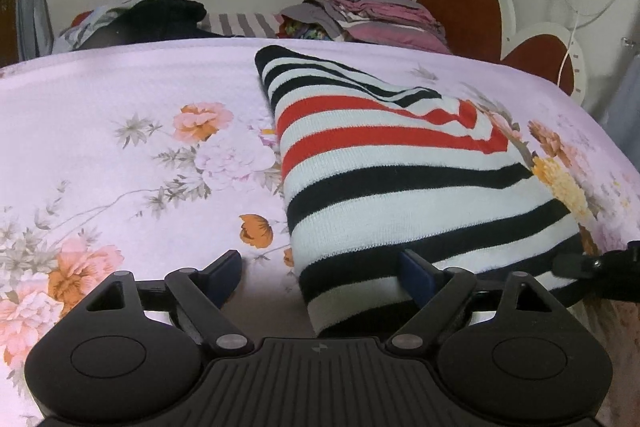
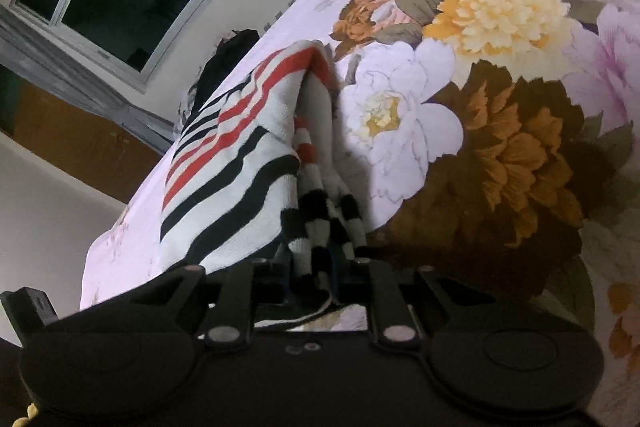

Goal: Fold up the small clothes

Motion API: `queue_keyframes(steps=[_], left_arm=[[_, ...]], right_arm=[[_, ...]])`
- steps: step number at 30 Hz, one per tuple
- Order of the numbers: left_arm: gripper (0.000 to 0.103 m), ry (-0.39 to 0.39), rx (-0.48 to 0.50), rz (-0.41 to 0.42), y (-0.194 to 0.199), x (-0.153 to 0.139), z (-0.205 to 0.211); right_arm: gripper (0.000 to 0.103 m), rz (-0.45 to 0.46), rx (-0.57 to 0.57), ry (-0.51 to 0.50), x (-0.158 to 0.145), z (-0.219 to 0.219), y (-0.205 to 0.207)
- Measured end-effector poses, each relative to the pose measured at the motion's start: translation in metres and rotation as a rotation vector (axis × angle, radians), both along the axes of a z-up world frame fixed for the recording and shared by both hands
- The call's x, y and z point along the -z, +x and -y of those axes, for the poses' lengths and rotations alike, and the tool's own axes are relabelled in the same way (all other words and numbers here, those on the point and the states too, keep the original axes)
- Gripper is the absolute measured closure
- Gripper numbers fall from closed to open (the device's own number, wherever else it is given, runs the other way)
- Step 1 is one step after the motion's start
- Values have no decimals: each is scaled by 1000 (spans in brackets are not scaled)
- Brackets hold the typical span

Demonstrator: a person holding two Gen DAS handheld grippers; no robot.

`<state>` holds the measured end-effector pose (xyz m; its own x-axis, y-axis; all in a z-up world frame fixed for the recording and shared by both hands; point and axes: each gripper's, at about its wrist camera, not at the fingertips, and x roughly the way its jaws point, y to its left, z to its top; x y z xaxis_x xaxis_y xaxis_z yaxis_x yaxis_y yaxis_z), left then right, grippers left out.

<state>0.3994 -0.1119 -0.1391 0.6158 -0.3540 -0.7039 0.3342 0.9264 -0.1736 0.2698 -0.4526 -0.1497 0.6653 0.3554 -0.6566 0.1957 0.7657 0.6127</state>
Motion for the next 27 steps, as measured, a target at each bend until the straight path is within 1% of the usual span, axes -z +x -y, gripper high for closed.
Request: queue_keyframes(steps=[1,3,5,9,12,14,17,21,24,26,27], left_arm=[[18,-1,-5,-6,0,-2,-1],[18,1,-11,1,-2,-10,-2],[18,-8,-16,17,-5,-18,-3],[19,-54,-32,36,-4,-34,-3],[19,-76,-38,31,8,-41,5],[19,-79,-37,31,17,-43,13],[19,-71,-34,37,29,-44,25],[19,-53,-40,30,47,-39,36],[19,-60,-59,-2,60,-29,37],[18,-44,-65,-56,67,-14,39],[18,-50,-68,-81,69,-6,38]], right_arm=[[83,3,-5,-14,-5,0,-1],[72,20,-1,-72,-18,0,-4],[72,47,-5,-114,-33,0,-5],[73,132,-30,-205,-62,-11,4],[73,153,-46,-242,-71,-21,20],[73,150,-58,-277,-70,-29,34],[73,140,-75,-285,-64,-37,48],[75,124,-83,-323,-54,-44,56],[76,115,-74,-335,-48,-43,60],[76,97,-82,-387,-43,-45,63],[76,64,-85,-419,-36,-45,65]])
